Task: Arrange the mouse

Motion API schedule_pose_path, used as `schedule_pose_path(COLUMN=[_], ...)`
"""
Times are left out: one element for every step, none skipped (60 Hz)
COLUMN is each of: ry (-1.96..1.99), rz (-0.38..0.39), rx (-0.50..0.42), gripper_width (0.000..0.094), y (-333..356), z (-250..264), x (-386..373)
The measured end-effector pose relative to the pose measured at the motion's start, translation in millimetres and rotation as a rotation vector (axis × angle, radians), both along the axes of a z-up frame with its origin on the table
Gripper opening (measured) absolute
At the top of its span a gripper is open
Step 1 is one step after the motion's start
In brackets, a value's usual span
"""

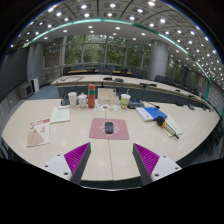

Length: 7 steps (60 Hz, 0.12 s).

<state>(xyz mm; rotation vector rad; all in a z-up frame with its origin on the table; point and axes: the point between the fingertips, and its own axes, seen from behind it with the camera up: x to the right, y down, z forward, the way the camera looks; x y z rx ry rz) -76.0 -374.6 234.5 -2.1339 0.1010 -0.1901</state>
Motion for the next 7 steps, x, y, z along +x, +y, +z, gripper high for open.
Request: schedule_pose_path(ry=[-0.002,-0.002,-0.002,-0.001,0.000,0.003,0.007], rz=[0.001,0.003,0.006,0.008,0.011,0.013,0.015], rx=[-0.001,-0.001,0.000,0.001,0.002,0.002,0.001], gripper_width=[0.0857,0.0857,0.0858,0.0856,0.0857,0.0858,0.0858], y=[-1.2,-2.3,-2.8,-3.2,-3.6,-3.6,-3.5], z=[0.1,0.1,0.7,1.4,2.1,2.6,2.8], x=[-0.8,-1.2,-2.2,-3.2,-4.5,-5.5,-6.6])
